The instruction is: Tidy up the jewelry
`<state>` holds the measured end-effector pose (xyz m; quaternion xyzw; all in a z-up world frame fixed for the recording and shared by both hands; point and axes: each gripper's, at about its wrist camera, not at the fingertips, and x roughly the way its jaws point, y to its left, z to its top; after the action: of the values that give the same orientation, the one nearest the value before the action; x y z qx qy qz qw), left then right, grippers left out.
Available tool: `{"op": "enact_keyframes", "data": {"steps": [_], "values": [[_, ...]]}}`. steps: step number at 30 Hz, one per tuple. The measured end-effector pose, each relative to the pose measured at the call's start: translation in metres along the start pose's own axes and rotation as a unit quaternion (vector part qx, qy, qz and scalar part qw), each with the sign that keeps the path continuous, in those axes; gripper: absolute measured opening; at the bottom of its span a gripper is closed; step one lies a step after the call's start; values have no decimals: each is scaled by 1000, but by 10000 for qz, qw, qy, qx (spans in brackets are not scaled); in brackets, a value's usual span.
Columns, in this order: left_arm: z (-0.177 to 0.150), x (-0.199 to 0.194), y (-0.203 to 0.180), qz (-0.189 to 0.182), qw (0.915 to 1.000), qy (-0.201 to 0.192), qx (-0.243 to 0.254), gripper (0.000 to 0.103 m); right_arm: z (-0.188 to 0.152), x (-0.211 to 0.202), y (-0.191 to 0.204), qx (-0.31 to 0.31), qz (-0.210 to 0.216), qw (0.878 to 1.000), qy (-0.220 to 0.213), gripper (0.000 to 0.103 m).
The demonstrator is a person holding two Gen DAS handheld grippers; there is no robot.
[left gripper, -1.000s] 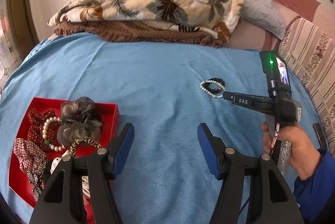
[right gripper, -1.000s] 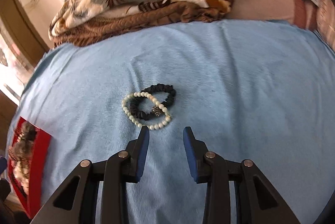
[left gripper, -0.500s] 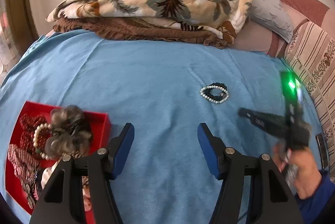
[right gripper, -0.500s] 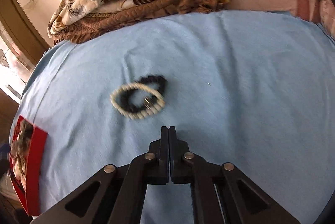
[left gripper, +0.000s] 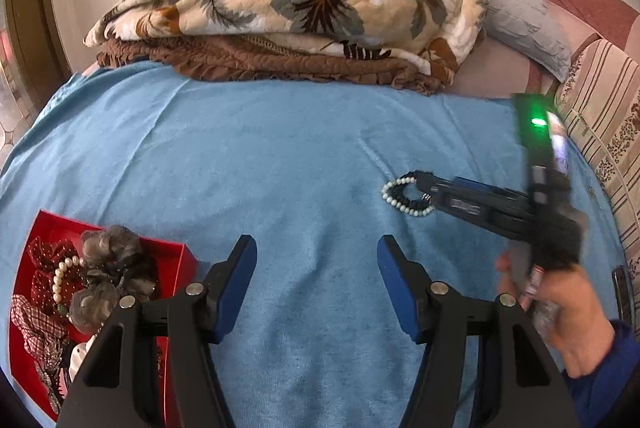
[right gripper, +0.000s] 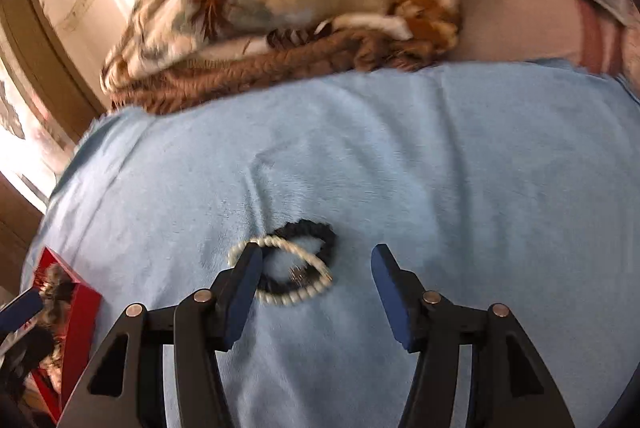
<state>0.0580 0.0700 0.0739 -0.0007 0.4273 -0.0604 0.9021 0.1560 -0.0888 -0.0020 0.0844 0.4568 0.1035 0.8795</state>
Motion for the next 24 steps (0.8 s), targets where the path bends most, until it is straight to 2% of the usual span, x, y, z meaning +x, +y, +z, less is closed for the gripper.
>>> {"op": "enact_keyframes", "data": {"steps": [1,2,3,7,10,11,13,15,16,17,20,24], "values": [[-1,1,2,20,10000,16,2,62,-2,5,3,-82,-34,9999,59,54],[-1,3,4,50,10000,27,11,62,-5,7,7,-189,-154,9997,71,27],[-2,4,7,76,10000,25,12,62,-9,4,7,-244,-158,9996,51,19],[-5,8,15,68,9999,51,-92,62,-37,-26,-7,94,747,9964,386,7],[-10,8,13,-54,9999,99,-113,62,-77,-65,-29,293,1325,9893,538,8],[-11,8,10,-74,9999,108,-85,62,-90,-79,-40,366,1346,9889,510,8],[-16,10,1,-120,9998,134,1,62,-113,-103,-62,457,1036,9928,399,8],[-20,13,-11,-190,9996,200,72,62,-131,-119,-78,364,-251,9988,201,10],[-23,14,-18,-247,9993,248,110,62,-139,-123,-85,276,-914,9953,138,10],[-26,15,-23,-293,9991,278,139,62,-144,-127,-92,307,-1060,9939,56,10],[-36,15,-48,-455,9978,361,325,62,-151,-141,-110,862,-871,9924,-133,10],[-44,10,-78,-614,9957,407,569,62,-150,-150,-124,1117,-739,9905,-312,10]]}}
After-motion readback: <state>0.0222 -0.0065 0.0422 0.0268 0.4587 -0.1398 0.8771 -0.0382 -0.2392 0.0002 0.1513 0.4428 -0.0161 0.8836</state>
